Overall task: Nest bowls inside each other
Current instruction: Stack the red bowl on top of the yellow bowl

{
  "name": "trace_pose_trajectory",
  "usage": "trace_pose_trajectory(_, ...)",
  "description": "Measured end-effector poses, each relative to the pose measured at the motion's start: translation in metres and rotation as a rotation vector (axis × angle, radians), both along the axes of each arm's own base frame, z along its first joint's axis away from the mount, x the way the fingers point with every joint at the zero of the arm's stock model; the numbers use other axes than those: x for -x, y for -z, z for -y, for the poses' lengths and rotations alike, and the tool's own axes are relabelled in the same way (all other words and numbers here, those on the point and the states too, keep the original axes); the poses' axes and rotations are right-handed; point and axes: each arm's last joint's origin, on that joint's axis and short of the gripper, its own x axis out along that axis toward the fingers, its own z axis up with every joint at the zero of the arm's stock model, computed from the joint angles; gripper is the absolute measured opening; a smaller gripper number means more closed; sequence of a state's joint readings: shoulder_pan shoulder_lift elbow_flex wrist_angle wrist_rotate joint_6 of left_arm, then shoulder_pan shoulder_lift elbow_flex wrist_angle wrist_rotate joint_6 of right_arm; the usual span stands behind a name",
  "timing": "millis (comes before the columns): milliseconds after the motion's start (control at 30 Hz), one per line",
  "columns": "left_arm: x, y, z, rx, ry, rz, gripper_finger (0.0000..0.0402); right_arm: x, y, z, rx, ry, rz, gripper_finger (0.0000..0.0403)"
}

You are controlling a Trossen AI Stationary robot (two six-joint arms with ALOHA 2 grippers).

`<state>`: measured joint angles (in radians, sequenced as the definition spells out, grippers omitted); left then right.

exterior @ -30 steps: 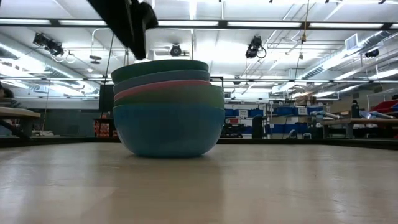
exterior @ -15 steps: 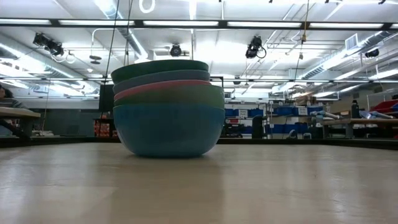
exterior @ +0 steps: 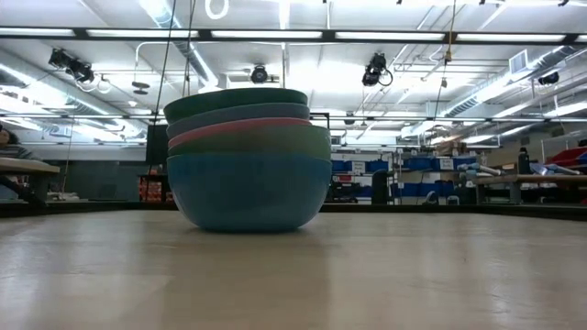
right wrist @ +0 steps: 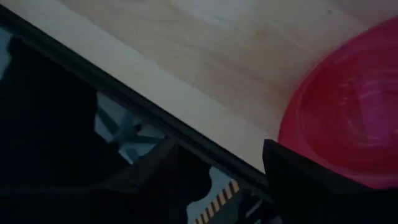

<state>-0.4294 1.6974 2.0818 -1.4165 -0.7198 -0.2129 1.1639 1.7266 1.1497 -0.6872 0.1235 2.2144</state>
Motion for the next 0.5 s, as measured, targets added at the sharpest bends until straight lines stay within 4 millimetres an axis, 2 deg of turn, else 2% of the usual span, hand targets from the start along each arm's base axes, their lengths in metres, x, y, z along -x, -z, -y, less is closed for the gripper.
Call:
trace_pose_trajectory(167,0.004,-0.011,-0.002,0.001,-0.006,0.027,0.0224,0.001,0.002,0.004,0.03,-0.012,-0.042,0.0204)
trace_pose_trajectory(367,0.005,-0.012,-0.003,0.003,-0.011,0.033,0.0224,0.003,-0.021,0.009,0.069,-0.027,-0.064,0.0191)
trace_pose_trajectory(500,0.005,-0.011,-0.002,0.011,-0.019,0.033,0.0225,0.009,-0.018,0.01,0.084,-0.033,-0.112,0.0192)
